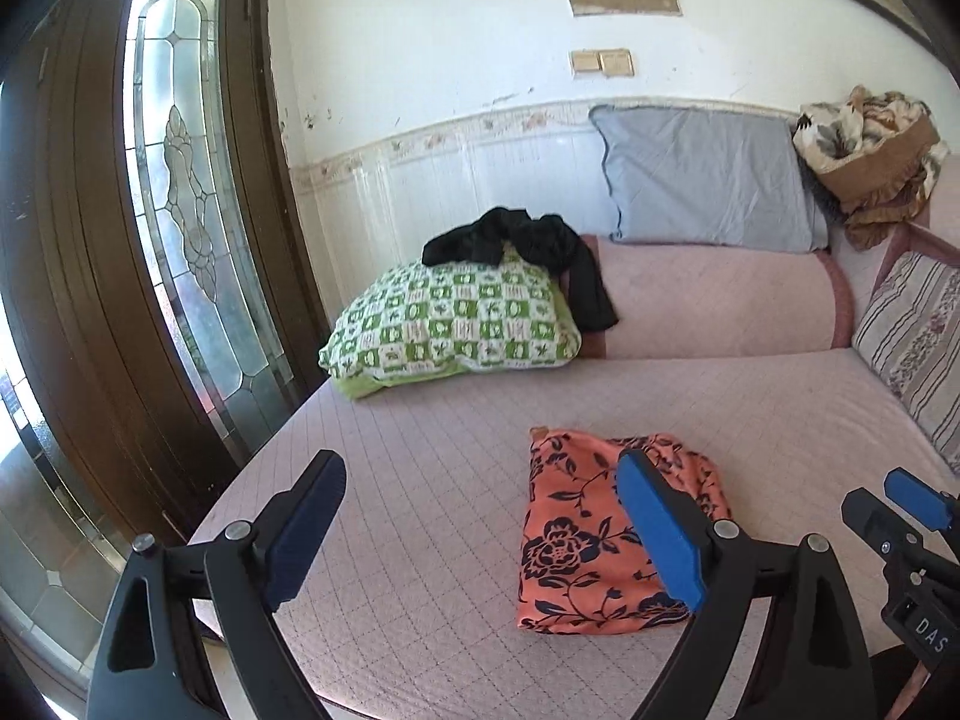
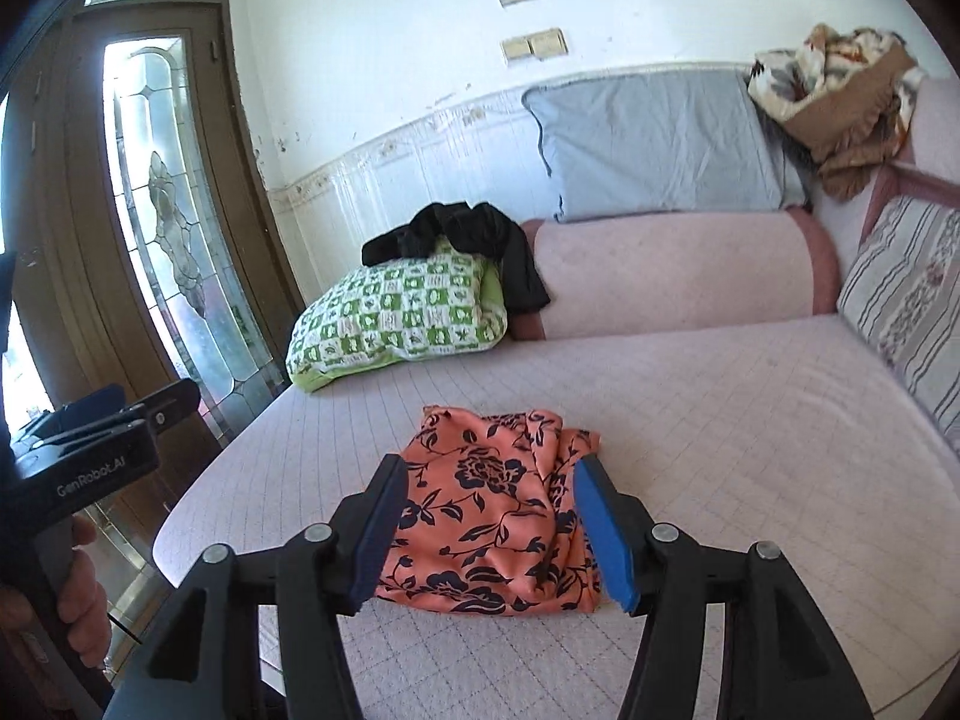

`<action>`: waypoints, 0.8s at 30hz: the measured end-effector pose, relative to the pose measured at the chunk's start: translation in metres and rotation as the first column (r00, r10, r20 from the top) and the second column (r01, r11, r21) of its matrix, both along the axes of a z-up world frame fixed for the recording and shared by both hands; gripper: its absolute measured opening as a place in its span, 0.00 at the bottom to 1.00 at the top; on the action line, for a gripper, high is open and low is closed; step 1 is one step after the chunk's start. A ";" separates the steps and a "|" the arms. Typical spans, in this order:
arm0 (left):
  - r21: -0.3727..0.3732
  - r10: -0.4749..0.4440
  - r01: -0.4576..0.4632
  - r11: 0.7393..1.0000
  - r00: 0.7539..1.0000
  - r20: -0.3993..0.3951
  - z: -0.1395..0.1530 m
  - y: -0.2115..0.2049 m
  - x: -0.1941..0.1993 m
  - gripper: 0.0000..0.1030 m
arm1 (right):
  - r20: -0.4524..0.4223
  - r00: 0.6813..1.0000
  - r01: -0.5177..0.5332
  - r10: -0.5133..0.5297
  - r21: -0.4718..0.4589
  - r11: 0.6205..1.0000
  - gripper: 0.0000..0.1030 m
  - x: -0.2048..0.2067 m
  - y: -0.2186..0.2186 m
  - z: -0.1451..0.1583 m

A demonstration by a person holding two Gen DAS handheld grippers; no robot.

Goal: Fold small clothes

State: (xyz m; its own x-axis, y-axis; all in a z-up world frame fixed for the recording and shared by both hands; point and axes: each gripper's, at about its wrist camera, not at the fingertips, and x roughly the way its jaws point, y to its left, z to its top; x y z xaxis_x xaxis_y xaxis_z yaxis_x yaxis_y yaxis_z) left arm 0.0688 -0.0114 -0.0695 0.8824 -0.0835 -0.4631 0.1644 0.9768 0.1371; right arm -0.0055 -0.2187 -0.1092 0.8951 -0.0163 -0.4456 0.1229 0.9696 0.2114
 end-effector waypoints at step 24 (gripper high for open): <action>-0.066 0.030 -0.023 0.998 0.993 0.116 0.056 0.028 -0.059 1.00 | 0.105 0.994 0.030 -0.017 -0.119 0.992 0.68 -0.063 0.042 0.066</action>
